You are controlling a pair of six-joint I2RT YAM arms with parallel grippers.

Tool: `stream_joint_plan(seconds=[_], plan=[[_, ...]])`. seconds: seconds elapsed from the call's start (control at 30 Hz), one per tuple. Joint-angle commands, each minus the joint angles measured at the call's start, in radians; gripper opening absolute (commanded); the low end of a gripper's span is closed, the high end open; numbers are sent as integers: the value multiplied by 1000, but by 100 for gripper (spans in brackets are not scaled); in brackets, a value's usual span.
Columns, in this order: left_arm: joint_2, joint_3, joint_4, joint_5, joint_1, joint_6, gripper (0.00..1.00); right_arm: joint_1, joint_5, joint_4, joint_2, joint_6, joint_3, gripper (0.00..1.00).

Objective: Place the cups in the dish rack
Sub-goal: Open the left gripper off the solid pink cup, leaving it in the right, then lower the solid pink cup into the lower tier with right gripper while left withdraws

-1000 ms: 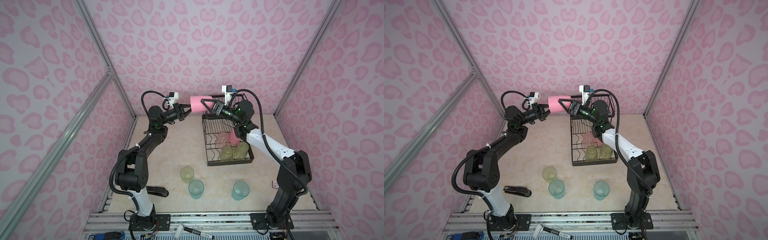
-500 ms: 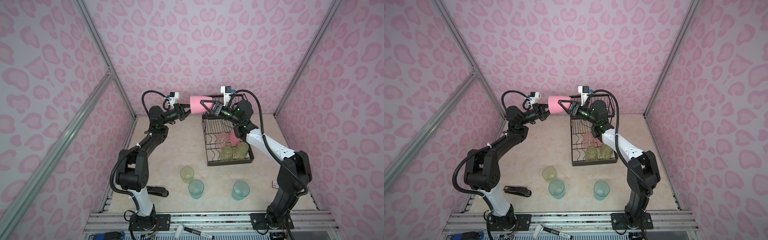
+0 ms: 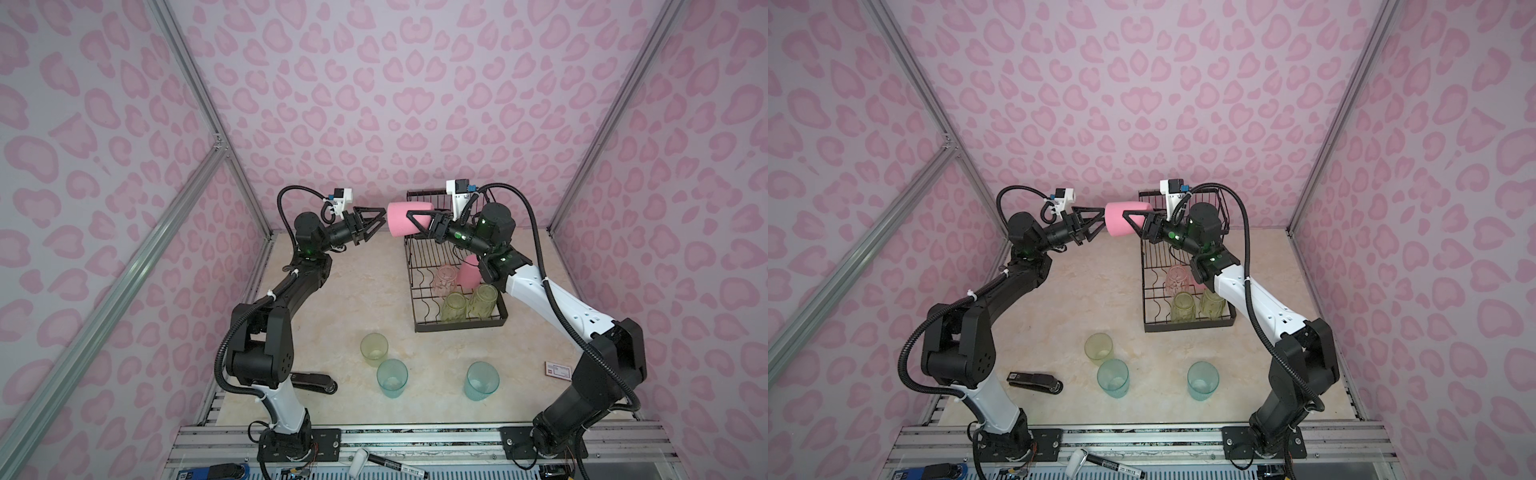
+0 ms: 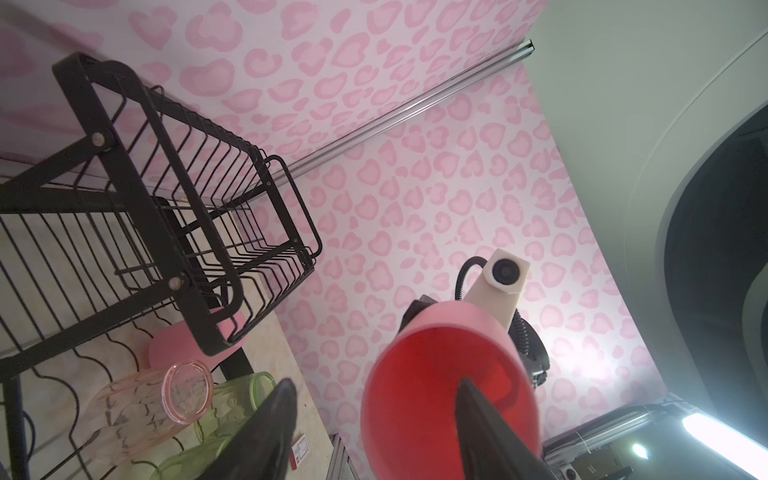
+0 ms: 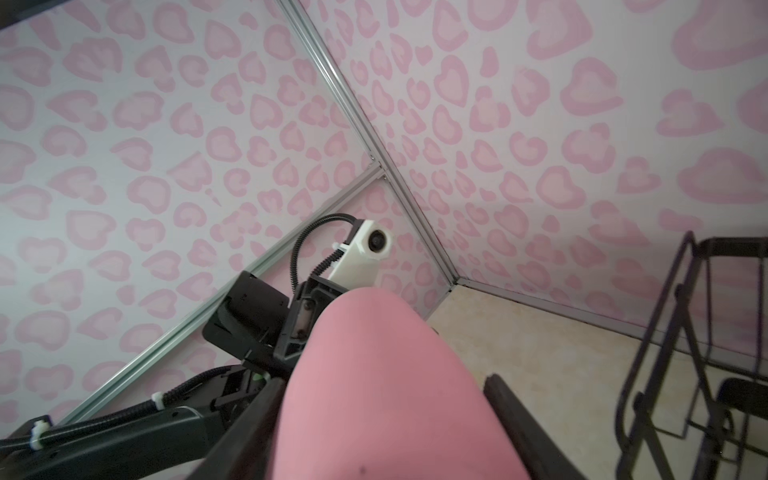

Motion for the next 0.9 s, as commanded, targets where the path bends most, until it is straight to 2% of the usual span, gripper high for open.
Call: stream_joint_plan(seconds=[0.0, 0.4, 0.63, 0.87], plan=[[-31, -13, -64, -16, 6, 88, 65, 15, 102, -154, -38, -162, -28, 53], [-95, -32, -395, -112, 20, 320, 66, 94, 468, -439, -139, -392, -141, 53], [-141, -50, -560, -170, 41, 422, 66, 153, 616, -501, -130, -421, -179, 53], [-217, 32, -1013, -286, 90, 686, 67, 199, 727, -553, -106, -445, -187, 53]])
